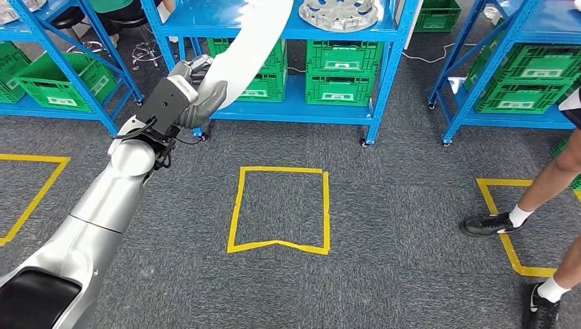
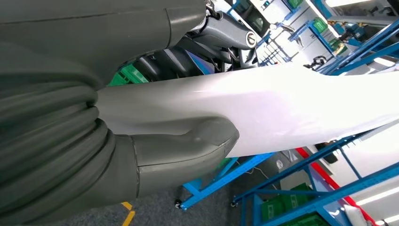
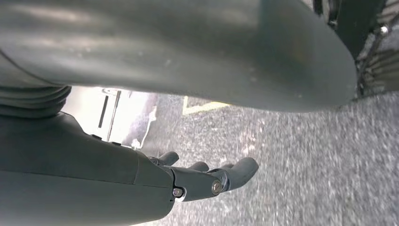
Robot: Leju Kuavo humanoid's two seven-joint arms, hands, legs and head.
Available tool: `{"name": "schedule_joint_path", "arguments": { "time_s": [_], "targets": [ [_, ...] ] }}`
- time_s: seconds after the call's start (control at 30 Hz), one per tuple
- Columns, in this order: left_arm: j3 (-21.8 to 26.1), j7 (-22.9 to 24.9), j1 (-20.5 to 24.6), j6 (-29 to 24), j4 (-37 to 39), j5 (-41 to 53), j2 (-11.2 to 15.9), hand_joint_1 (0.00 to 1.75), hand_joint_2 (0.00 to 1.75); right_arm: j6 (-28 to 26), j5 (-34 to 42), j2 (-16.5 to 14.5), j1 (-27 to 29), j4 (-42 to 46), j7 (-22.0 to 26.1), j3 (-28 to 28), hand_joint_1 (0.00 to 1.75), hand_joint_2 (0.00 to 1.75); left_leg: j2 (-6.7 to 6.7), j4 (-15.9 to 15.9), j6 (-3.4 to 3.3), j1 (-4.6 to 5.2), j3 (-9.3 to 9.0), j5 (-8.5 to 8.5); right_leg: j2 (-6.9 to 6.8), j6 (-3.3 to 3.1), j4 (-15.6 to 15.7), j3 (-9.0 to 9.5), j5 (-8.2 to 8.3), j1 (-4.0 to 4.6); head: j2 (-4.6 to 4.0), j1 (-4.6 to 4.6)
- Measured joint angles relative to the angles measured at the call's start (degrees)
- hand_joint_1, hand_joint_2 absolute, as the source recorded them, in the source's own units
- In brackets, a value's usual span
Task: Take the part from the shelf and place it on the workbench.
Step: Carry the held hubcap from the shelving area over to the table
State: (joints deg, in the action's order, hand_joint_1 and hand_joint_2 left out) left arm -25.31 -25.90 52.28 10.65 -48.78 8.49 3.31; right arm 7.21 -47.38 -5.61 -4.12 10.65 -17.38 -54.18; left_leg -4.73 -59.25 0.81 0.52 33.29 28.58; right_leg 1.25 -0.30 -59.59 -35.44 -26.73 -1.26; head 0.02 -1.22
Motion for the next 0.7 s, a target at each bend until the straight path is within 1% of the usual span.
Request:
{"name": "schedule_joint_path", "arguments": {
  "time_s": [0.03,0.07,0.1,0.13,0.17,0.2,0.23,0.27,0.3,0.33,0.37,0.4,0.47,0.5,0.53,0.57,0.6,0.63,0.67,0.7],
  "targets": [
    [0.1,0.0,0.1,0.0,0.0,0.0,0.1,1.75,1.75,0.0,0.0,0.0,0.0,0.0,0.0,0.0,0.0,0.0,0.88,-1.1,0.35,0.05,0.6,0.77,-0.55,-0.3,0.3,0.12,0.14,-0.18,0.0,-0.21],
    [0.2,0.0,0.2,0.0,0.0,0.1,0.1,1.75,1.75,0.0,0.0,0.0,0.0,0.0,0.0,0.0,0.0,0.0,2.03,-3.4,0.7,0.0,1.73,2.1,-1.13,-0.51,0.5,0.21,0.23,-0.29,0.0,-0.43],
    [0.3,0.0,0.3,0.0,0.1,0.1,0.1,1.75,1.75,0.0,-0.1,0.0,0.0,0.0,0.0,0.0,0.0,0.0,3.16,-6.7,1.06,-0.17,3.27,3.74,-1.67,-0.63,0.5,0.23,0.25,-0.3,0.0,-0.66],
    [0.3,0.0,0.3,0.0,0.1,0.1,0.1,1.75,1.75,0.0,-0.1,0.0,0.0,0.0,0.0,0.0,0.0,0.0,3.76,-10.3,1.37,-0.42,5.04,5.24,-2.29,-0.71,0.5,0.21,0.24,-0.32,0.0,-0.74],
    [0.3,0.0,0.2,0.0,0.2,0.1,0.2,1.75,1.75,0.0,-0.2,0.0,0.1,0.0,0.0,0.0,0.0,0.0,4.03,-13.1,1.61,-0.66,6.4,5.98,-2.88,-0.71,0.5,0.19,0.22,-0.34,0.0,-0.75],
    [0.3,0.0,0.0,-0.1,0.2,0.2,0.2,1.75,1.75,0.0,-0.3,0.0,0.1,0.0,0.0,0.0,0.0,0.0,4.22,-14.0,1.78,-0.85,6.9,5.69,-3.45,-0.7,0.5,0.18,0.21,-0.4,0.0,-0.75],
    [0.3,0.0,-0.1,-0.1,0.3,0.2,0.3,1.75,1.75,0.0,-0.5,0.0,0.1,0.0,0.0,0.0,0.0,0.0,4.47,-12.9,1.9,-0.99,6.36,4.43,-4.0,-0.67,0.4,0.18,0.19,-0.47,0.0,-0.76],
    [0.3,0.0,-0.2,-0.2,0.2,0.3,0.5,1.75,1.75,0.1,-0.6,0.0,0.1,0.0,0.0,0.0,0.0,0.0,5.03,-9.6,1.94,-1.08,4.74,2.47,-4.56,-0.57,0.4,0.21,0.15,-0.55,0.0,-0.77],
    [0.4,0.0,-0.2,-0.4,0.2,0.3,0.6,1.75,1.75,0.2,-0.8,0.0,0.1,0.0,0.0,0.0,0.0,0.0,6.2,-5.6,1.93,-1.01,2.8,0.89,-5.07,-0.37,0.3,0.27,0.12,-0.55,0.0,-0.77],
    [0.4,-0.1,-0.2,-0.5,0.0,0.3,0.7,1.75,1.75,0.3,-1.1,0.0,0.0,0.0,0.0,0.0,0.0,0.0,7.1,-2.2,1.68,-0.85,1.17,-0.3,-5.53,-0.07,0.3,0.32,0.1,-0.48,0.0,-0.76],
    [0.5,-0.1,-0.2,-0.6,-0.2,0.3,0.9,1.75,1.75,0.5,-1.4,0.0,0.0,0.0,0.0,0.0,0.0,0.0,7.7,0.0,1.36,-0.66,0.15,-0.92,-5.95,0.31,0.3,0.37,0.14,-0.38,0.0,-0.74],
    [0.6,-0.2,-0.3,-0.8,-0.3,0.3,1.2,1.75,1.75,0.6,-1.6,0.0,0.0,0.0,0.1,0.0,0.0,0.0,7.82,0.8,0.97,-0.47,-0.05,-0.97,-6.37,0.72,0.4,0.42,0.24,-0.25,0.0,-0.71],
    [0.7,-0.2,-0.7,-0.9,-0.6,0.3,1.8,1.75,1.75,0.8,-1.9,0.0,0.0,0.0,0.0,0.0,0.0,0.0,6.57,0.9,0.08,-0.35,0.2,-1.45,-7.27,1.48,0.7,0.51,0.45,-0.22,0.0,-0.7],
    [0.9,-0.3,-0.9,-1.0,-0.7,0.4,2.1,1.75,1.75,0.8,-2.0,0.0,0.0,0.0,0.0,0.0,0.0,0.0,6.04,1.1,-0.37,-0.41,0.23,-1.75,-7.07,1.81,0.5,0.46,0.23,-0.31,0.0,-0.7],
    [1.1,-0.3,-1.1,-1.1,-1.0,0.4,2.3,1.75,1.75,0.9,-2.2,0.0,0.1,0.0,0.0,0.0,0.0,0.0,5.5,1.3,-0.84,-0.5,0.26,-2.06,-6.15,2.04,-0.6,0.03,-0.67,-0.42,0.0,-0.67],
    [1.2,-0.2,-1.2,-1.3,-1.1,0.4,2.4,1.75,1.75,0.9,-2.3,0.0,0.1,0.0,0.0,0.0,0.0,0.0,4.94,1.5,-1.25,-0.6,0.31,-2.36,-4.85,2.17,-2.8,-0.9,-2.17,-0.49,0.0,-0.55],
    [1.3,-0.1,-1.4,-1.4,-1.3,0.4,2.4,1.75,1.75,0.9,-2.4,0.0,0.1,0.0,0.0,0.0,0.0,0.0,4.35,1.5,-1.53,-0.62,0.49,-2.55,-3.31,2.19,-6.2,-2.33,-4.13,-0.49,0.0,-0.42],
    [1.3,0.0,-1.7,-1.6,-1.3,0.4,2.3,1.75,1.75,0.9,-2.5,0.1,0.2,0.0,0.0,0.0,0.0,0.0,3.72,1.5,-1.73,-0.55,0.7,-2.68,-2.27,2.14,-10.2,-4.08,-6.07,-0.36,0.0,-0.29],
    [1.3,0.2,-2.0,-1.7,-1.3,0.5,2.3,1.75,1.75,0.9,-2.6,0.1,0.2,0.0,0.0,0.0,0.0,0.0,3.06,1.4,-1.83,-0.43,0.88,-2.76,-1.8,2.07,-13.5,-5.56,-7.3,-0.19,0.0,-0.19],
    [1.3,0.5,-2.3,-1.8,-1.3,0.7,2.3,1.75,1.75,0.9,-2.6,0.2,0.2,0.0,0.0,0.0,0.0,0.0,2.39,1.3,-1.89,-0.31,1.05,-2.82,-1.56,1.93,-15.2,-6.31,-7.56,0.01,0.0,-0.16]
  ]
}}
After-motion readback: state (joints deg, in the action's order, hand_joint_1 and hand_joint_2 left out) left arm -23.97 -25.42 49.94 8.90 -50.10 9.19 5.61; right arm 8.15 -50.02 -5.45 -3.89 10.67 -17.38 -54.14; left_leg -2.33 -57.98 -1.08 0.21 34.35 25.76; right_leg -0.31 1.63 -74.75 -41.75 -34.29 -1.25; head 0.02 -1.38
